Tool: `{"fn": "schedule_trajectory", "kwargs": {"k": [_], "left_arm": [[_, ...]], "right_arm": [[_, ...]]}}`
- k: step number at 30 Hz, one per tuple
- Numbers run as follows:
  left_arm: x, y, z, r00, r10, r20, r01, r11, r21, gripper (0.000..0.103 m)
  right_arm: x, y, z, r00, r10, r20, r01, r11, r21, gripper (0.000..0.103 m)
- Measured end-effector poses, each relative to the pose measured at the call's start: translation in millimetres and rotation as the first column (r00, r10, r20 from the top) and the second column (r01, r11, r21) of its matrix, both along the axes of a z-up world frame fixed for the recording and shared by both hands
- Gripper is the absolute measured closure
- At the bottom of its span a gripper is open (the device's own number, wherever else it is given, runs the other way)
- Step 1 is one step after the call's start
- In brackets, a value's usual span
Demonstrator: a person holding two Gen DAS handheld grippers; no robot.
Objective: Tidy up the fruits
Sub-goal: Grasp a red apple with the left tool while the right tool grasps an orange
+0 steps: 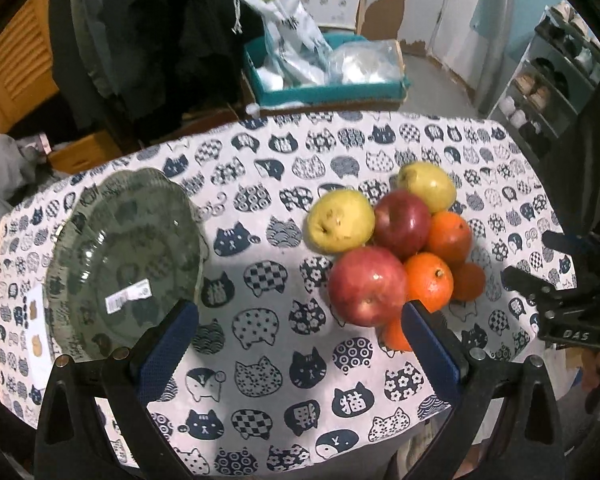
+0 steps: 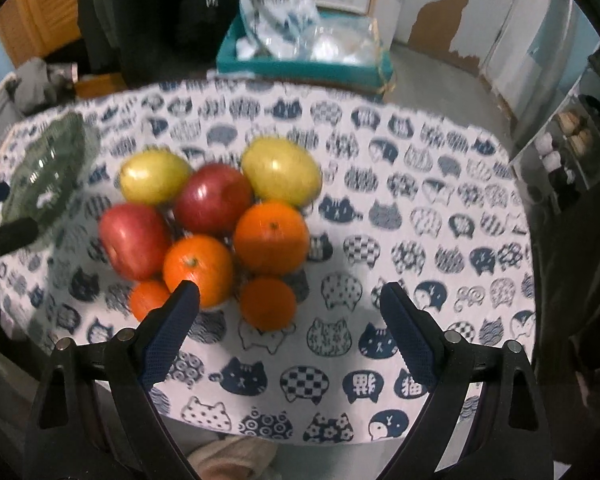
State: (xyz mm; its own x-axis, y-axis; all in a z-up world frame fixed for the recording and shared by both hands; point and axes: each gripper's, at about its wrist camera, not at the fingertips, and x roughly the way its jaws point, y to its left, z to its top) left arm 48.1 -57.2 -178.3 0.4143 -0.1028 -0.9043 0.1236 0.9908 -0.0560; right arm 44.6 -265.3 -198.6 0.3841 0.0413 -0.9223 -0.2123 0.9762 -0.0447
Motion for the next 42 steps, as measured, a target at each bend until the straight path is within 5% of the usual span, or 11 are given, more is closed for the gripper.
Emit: {"fn": "schedule_trajectory", "kwargs": {"k": [15, 25, 28, 42], "left_arm": [[12.8, -13.6, -48.8, 0.991, -0.011, -0.13, 0.009, 1.0, -0.016, 0.001], [23.0, -26.0, -59.6, 0.987, -0.023, -0.157, 0.015, 0.999, -0.05, 0.001], [27.3, -29.7, -62.6, 0.985, -0.022, -0.169, 0.009, 0.997, -0.076, 0.001], [48.0, -41.7, -87.7, 0.976, -0.011, -0.219, -0.018, 0.991, -0.132, 0.006]], "right_arm": [[16.0, 5.5, -65.6, 0.988, 0.026, -0.154, -0.031, 0.999, -0.03, 0.017], [24.9, 5.5, -95.2, 0.978, 0.04, -0.204, -0.037, 0.999, 0.018, 0.045], [25.2, 7.4, -95.1, 0.977, 0.054, -0.204, -0.042, 0.997, 0.059, 0.058], [35.4, -23.2, -54.4, 0.991, -0.067, -0.112, 0.074, 0.995, 0.061, 0.058]]}}
